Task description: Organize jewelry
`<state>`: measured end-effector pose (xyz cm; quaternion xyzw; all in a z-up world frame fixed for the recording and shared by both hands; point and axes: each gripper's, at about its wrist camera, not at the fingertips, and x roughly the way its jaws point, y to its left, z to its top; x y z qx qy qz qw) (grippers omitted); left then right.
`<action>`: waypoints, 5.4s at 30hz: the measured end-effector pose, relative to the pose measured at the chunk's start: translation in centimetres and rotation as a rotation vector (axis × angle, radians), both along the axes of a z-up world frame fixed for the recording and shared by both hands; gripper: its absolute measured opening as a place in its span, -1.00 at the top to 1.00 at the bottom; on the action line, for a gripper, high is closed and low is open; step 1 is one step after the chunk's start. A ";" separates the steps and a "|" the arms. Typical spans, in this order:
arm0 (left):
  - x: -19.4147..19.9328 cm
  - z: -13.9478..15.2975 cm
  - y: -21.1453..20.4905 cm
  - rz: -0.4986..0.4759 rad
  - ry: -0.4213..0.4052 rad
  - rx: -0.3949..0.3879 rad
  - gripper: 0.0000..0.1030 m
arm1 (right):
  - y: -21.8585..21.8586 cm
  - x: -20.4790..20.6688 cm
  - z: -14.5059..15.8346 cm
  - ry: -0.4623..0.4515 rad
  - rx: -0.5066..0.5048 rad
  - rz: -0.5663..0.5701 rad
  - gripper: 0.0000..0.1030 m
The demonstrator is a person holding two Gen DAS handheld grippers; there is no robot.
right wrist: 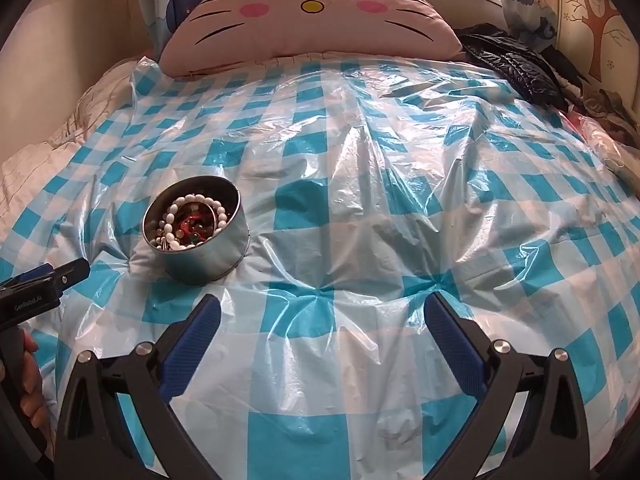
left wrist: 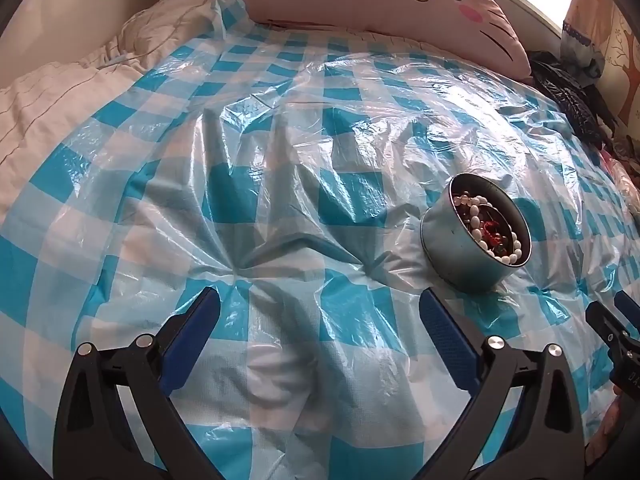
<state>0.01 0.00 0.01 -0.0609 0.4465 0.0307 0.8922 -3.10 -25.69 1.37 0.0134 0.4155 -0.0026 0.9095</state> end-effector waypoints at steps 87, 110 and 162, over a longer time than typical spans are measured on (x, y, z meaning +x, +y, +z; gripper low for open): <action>-7.1 6.9 -2.9 0.055 -0.093 0.195 -0.86 | 1.8 -10.5 4.6 -0.213 0.090 0.026 -0.90; -6.5 4.0 -2.1 -0.023 -0.035 0.175 -0.87 | -3.5 2.8 -3.8 0.089 0.050 -0.111 -0.90; -4.6 2.0 -1.4 0.005 -0.022 0.089 -0.86 | -3.5 4.4 -7.1 0.220 0.024 -0.124 -0.91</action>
